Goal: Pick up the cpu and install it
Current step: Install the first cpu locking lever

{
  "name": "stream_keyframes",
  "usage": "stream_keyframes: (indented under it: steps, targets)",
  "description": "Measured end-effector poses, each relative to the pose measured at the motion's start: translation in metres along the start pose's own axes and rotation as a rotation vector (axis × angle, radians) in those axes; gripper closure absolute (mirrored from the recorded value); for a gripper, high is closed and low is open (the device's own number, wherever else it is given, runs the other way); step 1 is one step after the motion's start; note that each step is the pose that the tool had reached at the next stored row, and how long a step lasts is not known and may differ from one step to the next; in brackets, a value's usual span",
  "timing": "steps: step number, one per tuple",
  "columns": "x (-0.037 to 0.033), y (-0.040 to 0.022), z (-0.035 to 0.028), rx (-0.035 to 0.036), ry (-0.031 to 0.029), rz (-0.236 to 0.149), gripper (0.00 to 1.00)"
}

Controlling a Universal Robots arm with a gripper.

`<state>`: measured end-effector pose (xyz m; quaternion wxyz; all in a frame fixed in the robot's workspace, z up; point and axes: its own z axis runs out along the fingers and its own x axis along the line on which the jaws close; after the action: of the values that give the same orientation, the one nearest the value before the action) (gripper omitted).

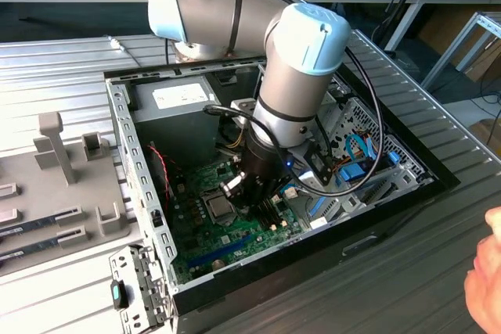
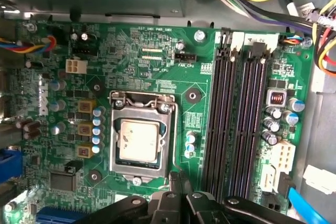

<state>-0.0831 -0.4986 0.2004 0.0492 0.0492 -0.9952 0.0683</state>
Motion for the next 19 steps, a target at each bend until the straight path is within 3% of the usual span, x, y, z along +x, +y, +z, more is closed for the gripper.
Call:
stream_keyframes:
  steps: [5,10,15,19]
  targets:
    - [-0.0048,0.0004,0.0048,-0.0040,-0.0006,0.000,0.90]
    - [-0.0076,0.0002,0.0067,-0.0030,-0.0004,0.000,0.90]
    - [0.0036,0.0016,0.0082,-0.0085,-0.0019,-0.001,0.90]
    - [0.0050,0.0015,0.0066,-0.0169,-0.0036,-0.001,0.90]
